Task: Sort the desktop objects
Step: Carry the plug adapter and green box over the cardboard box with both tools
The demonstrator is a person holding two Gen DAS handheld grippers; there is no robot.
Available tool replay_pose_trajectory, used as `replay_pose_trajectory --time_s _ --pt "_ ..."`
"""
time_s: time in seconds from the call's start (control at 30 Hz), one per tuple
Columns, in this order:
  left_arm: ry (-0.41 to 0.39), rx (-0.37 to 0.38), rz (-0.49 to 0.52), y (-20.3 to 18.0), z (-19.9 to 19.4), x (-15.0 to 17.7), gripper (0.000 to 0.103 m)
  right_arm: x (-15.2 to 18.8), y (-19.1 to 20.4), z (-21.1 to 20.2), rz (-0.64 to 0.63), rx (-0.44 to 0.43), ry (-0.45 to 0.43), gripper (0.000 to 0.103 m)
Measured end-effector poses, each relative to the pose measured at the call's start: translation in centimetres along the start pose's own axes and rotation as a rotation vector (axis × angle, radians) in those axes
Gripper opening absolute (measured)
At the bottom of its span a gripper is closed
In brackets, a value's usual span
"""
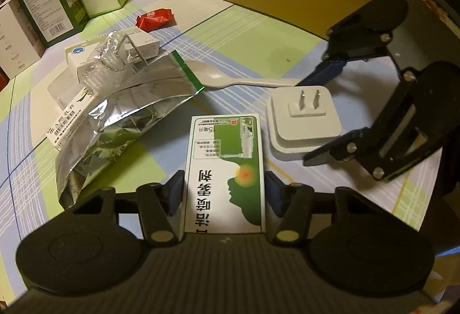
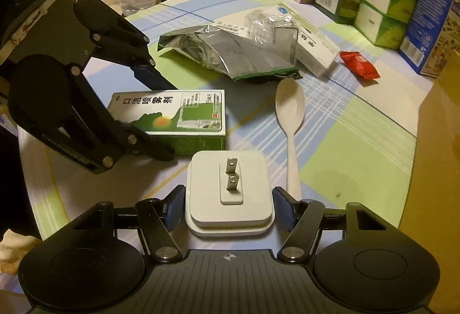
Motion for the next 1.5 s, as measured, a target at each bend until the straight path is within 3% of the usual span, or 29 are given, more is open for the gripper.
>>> replay_pose_trajectory --time_s 0.2,0.43,0.63,0.77,0.97,1.17,1.5 --pt "0.001 -0.029 -0.031 -1.0 -1.1 -0.1 0.050 0.8 0.7 -1.8 0.047 0.061 -0.024 0.062" --pt "-0.022 -0.064 -0.089 -1.5 -4.2 -2.0 0.050 -0.3 0.7 -6.6 0.097 0.117 -0.130 0.062" --pt "-0.089 -0.098 -0.109 -2.4 -7.8 -7.1 0.050 -2.6 -1.7 -13.8 0.179 0.187 -0.281 0.062" --pt "-0.162 -0.096 -0.118 -2.8 -9.5 -12.2 0.050 -3.6 -5.3 -17.8 0.228 0.285 -0.327 0.062" --pt "-0.235 -0.054 -0.116 -3.8 -9.1 -19.8 0.050 -2.6 -12.5 -20.6 0.350 0.391 -0.304 0.062" --pt "-0.246 0.011 -0.091 -5.6 -5.9 -25.5 0.050 -0.5 -17.6 -20.4 0.397 0.440 -0.250 0.062" --pt "-0.212 0.045 -0.086 -6.8 0.2 -29.4 0.050 1.4 -20.8 -17.7 0.379 0.432 -0.177 0.062"
Point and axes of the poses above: each gripper's, at about its wrist camera, not at the fingertips, and z roughly the way its jaws point, y to its left, x to its underside, the point moved 1 cm from there along z, roughly the way its jaws point, and after that the axes turned 11 degrees about z, right-handed, at the moved point
